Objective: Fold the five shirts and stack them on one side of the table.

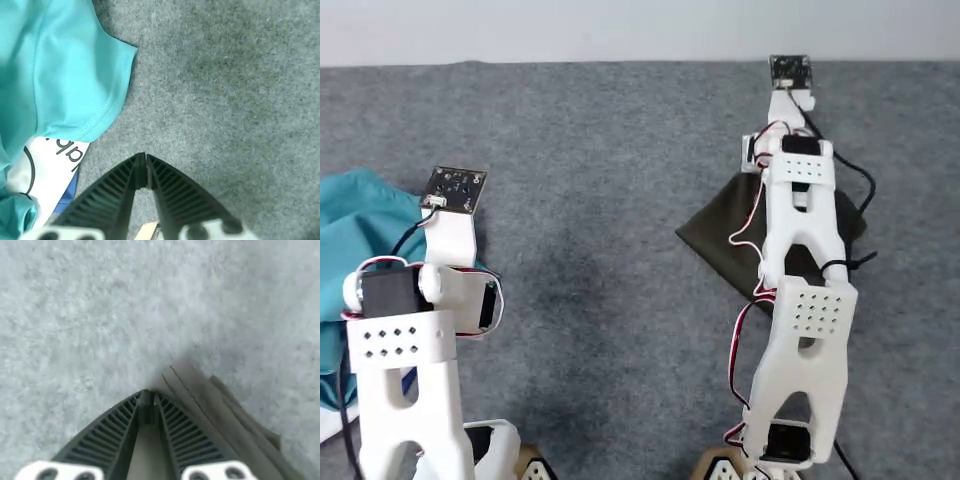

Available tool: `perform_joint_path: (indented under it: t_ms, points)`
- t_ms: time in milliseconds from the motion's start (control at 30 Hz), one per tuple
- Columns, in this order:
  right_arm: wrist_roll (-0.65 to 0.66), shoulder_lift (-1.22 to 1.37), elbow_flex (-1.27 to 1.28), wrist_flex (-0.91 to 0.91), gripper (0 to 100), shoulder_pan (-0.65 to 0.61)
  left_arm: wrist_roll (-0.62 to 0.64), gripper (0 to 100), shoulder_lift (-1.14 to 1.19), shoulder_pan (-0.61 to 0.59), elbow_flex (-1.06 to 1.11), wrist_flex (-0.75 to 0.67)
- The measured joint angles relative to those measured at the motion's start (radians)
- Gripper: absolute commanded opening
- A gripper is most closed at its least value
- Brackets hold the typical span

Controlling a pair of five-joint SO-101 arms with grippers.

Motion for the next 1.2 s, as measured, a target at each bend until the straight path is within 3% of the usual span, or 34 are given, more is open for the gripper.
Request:
perform_joint_path:
  t_ms: [333,633,867,933,1133,1200]
  points:
    - [-0.003,-0.002,-0.233,0.397,2.8,0.018,0.0,0,0.0,0.0,0.0,0.0]
    - [-0.14,-0.003,-0.468,0.841,3.0,0.018,0.0,0,0.0,0.0,0.0,0.0]
    - [-0.204,-0.095,-0.385,0.859,4.6,0.064,0.0,0,0.0,0.0,0.0,0.0]
    - [-0.218,-0.129,-0.307,0.859,11.3,0.063,0.0,0,0.0,0.0,0.0,0.0]
    - [-0.368,-0.222,-0.052,0.859,44.3,0.086,0.0,0,0.0,0.0,0.0,0.0]
    - [-0.414,-0.224,-0.008,0.859,49.5,0.084,0.0,0,0.0,0.0,0.0,0.0]
